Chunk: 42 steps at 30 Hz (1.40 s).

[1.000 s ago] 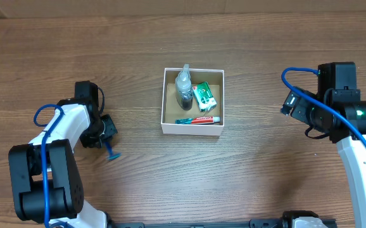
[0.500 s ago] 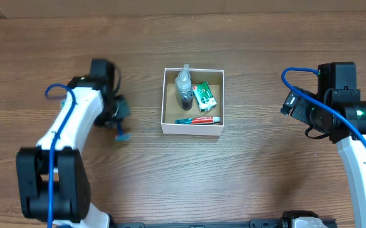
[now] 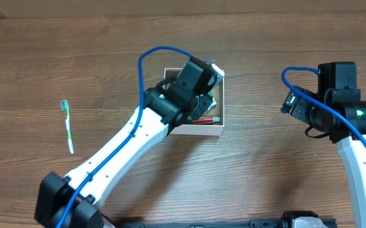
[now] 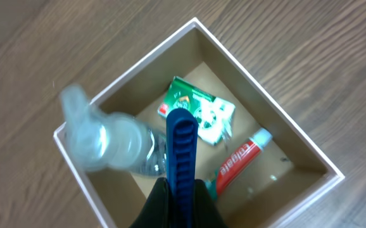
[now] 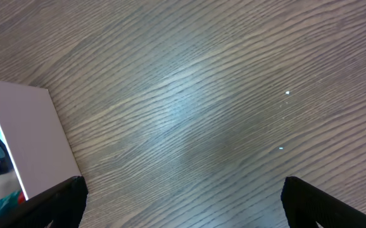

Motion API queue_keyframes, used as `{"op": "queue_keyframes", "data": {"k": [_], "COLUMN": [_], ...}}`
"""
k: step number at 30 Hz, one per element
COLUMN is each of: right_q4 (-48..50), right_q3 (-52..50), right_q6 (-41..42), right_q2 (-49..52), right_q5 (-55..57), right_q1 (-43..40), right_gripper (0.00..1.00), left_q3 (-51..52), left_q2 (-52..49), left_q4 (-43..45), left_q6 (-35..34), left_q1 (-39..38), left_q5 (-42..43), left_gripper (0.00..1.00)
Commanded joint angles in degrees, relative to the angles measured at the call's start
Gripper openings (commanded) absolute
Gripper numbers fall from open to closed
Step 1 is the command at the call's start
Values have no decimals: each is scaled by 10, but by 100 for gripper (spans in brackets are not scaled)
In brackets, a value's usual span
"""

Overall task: Pack container
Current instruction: 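Place the blue razor into the box with the left gripper, then grasp the green toothbrush with the left gripper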

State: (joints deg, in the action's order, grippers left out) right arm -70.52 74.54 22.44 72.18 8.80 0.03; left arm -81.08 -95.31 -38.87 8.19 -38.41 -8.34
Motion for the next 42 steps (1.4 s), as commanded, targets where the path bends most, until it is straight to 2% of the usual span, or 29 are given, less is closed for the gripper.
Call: {"op": "queue_keyframes", "data": {"k": [1,3,4,7,9,12,13,17,19,22,26,29,33,37,42], "right_q4": [-2,-2,-2,-2,-2,-2,-2,-2,-2,-1,0,0,0,-3,-3], "right_q3": [-2,-2,-2,-2,-2,-2,-2,-2,-2,-2,-2,-2,-2,-2,-2], "right_q6": [-2,-2,-2,-2,-2,-2,-2,-2,-2,-2,-2,-2,-2,-2,-2], "right_q2": [-1,-1,-1,-1,-1,-1,-1,-1,-1,-1,-1,-1,-1,-1,-1], "right_q5": [1,1,1,1,1,2,2,2,2,1,1,1,1,1,1], "right_q1": [-1,-1,-1,-1,-1,-1,-1,-1,-1,-1,-1,-1,-1,-1,-1], "right_gripper": [100,100,100,100,100,100,100,100,100,100,100,100,100,100,100], "left_q3": [-1,-1,-1,-1,-2,-14,-22,-42,-42,-42,-20,34,95,106,106], "left_q2": [-43,-60,-68,-75,-70,-52,-42,30,72,105,103,91,54,-15,-94], "left_q4": [23,21,18,12,12,-12,-28,-95,-127,-173,-210,-187,-140,-106,-56], "left_q6": [40,40,40,40,40,14,-14,-155,-226,-290,-299,-287,-274,-244,-219], "left_q1": [4,9,9,9,9,9,9,34,77,168,335,447,547,589,591], "left_q5": [-34,-35,-35,-39,-39,-54,-69,-134,-136,-117,-45,9,46,52,52], "left_gripper": [4,8,20,32,48,49,47,50,53,62,66,75,77,77,77]}}
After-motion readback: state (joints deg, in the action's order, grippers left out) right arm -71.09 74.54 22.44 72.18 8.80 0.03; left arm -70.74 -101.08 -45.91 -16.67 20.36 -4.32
